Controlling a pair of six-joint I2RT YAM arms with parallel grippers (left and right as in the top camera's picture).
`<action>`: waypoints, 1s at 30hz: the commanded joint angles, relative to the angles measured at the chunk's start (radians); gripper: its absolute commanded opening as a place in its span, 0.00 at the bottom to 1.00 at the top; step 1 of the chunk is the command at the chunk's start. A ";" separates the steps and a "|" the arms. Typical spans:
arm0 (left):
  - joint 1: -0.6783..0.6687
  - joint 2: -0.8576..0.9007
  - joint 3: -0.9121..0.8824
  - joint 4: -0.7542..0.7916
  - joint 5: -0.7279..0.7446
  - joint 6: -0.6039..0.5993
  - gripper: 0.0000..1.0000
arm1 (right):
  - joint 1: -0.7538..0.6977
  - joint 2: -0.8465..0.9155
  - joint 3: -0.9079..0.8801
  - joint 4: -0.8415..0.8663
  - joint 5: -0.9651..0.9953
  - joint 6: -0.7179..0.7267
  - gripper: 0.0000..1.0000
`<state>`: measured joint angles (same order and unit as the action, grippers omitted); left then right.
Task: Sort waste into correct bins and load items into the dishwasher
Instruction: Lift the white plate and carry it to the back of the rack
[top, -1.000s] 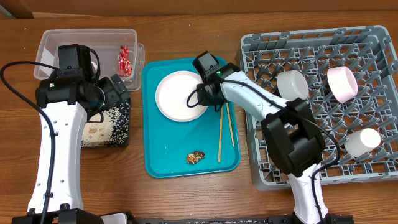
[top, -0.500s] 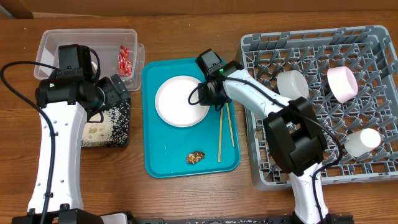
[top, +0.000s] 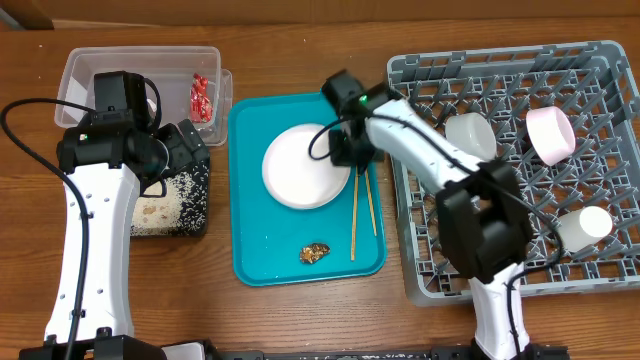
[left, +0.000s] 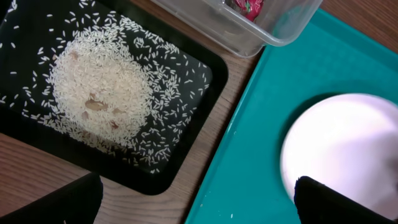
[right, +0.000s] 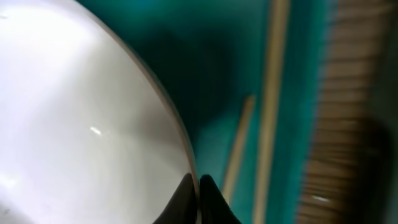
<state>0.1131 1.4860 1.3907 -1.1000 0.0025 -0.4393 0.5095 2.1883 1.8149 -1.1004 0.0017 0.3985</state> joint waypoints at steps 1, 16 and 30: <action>0.002 -0.018 0.020 0.001 -0.013 -0.010 1.00 | -0.069 -0.155 0.117 -0.037 0.128 -0.024 0.04; 0.002 -0.018 0.020 0.001 -0.013 -0.010 1.00 | -0.243 -0.430 0.166 -0.047 0.883 -0.119 0.04; 0.002 -0.018 0.020 0.001 -0.013 -0.010 1.00 | -0.394 -0.425 0.115 -0.036 1.141 -0.113 0.04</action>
<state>0.1131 1.4860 1.3907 -1.1000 0.0025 -0.4397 0.1390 1.7649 1.9598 -1.1427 1.0912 0.2798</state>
